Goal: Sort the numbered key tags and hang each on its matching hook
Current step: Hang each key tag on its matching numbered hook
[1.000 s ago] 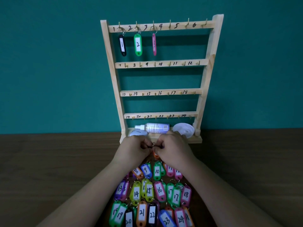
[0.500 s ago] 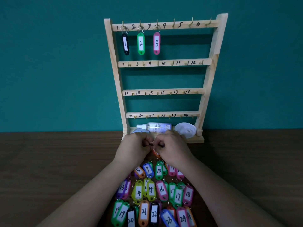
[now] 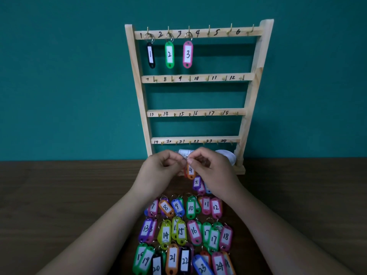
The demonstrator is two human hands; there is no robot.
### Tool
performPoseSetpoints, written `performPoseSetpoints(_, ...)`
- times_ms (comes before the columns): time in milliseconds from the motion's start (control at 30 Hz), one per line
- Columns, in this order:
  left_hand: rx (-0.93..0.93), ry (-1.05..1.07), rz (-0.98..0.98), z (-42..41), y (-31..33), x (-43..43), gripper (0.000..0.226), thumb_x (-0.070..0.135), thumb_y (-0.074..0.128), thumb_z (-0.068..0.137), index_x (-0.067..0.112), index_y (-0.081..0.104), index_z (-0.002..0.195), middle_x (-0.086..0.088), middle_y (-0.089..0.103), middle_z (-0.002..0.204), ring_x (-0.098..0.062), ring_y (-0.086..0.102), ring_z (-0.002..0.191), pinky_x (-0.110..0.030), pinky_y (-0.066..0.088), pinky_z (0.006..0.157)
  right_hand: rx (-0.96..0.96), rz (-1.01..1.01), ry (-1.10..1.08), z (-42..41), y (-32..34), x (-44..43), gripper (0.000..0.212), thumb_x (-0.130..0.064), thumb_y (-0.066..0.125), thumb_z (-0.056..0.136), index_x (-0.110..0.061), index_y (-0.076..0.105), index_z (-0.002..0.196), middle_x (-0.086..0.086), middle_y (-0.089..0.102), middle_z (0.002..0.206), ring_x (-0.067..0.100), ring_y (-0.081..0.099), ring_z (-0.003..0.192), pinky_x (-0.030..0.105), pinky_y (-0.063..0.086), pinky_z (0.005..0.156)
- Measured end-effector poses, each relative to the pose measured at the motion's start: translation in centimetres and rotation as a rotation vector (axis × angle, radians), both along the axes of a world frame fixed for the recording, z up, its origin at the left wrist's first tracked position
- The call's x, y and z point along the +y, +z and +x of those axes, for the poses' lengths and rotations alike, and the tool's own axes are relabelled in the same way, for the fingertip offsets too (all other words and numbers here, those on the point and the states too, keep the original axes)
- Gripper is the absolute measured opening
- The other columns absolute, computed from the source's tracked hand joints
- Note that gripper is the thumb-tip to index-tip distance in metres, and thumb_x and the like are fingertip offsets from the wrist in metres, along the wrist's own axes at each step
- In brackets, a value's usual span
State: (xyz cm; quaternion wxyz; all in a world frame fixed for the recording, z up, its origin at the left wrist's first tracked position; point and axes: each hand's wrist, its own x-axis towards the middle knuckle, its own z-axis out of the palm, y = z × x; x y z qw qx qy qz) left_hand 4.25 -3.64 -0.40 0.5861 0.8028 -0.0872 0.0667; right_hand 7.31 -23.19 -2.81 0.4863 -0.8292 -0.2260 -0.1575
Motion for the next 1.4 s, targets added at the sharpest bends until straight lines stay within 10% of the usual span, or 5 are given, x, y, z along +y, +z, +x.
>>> performPoseSetpoints(300,-0.183,0.041,0.114,0.2,0.6,-0.3,0.006,0.020,0.077,0.096,0.025,0.079,0.099,0.002,0.079,0.085,-0.016,0.076,0.084,-0.038,0.062,0.086,-0.051,0.101,0.021,-0.4,0.8,-0.5,0.005,-0.029,0.071,0.104,-0.027,0.075,0.105,-0.014,0.074,0.092,0.010,0.072,0.091,0.034,0.060,0.079)
performPoseSetpoints(900,-0.354,0.124,0.204,1.1,9.4,-3.0,0.013,0.037,0.076,0.097,0.030,0.081,0.088,0.005,0.077,0.077,-0.014,0.073,0.075,-0.027,0.055,0.069,-0.044,0.178,-0.085,-0.3,0.5,-1.3,0.009,-0.027,0.068,0.105,-0.026,0.076,0.105,-0.019,0.072,0.096,0.000,0.067,0.096,0.009,0.047,0.078)
performPoseSetpoints(1033,-0.498,0.238,0.368,2.0,15.2,-4.1,0.014,0.036,0.076,0.094,0.029,0.080,0.082,0.021,0.073,0.070,0.006,0.065,0.065,-0.011,0.043,0.059,-0.023,0.150,-0.102,-0.2,0.5,-1.3,0.012,-0.030,0.064,0.107,-0.029,0.074,0.101,-0.022,0.070,0.097,0.000,0.067,0.091,0.009,0.047,0.076)
performPoseSetpoints(1400,-0.647,0.472,0.490,3.7,23.6,-6.6,0.023,0.033,0.062,0.094,0.022,0.081,0.087,0.001,0.071,0.065,-0.025,0.070,0.068,-0.038,0.060,0.067,-0.019,0.140,-0.070,-0.6,0.8,-1.2,0.014,-0.025,0.065,0.107,-0.020,0.075,0.099,-0.009,0.070,0.082,0.007,0.066,0.081,0.021,0.051,0.071)
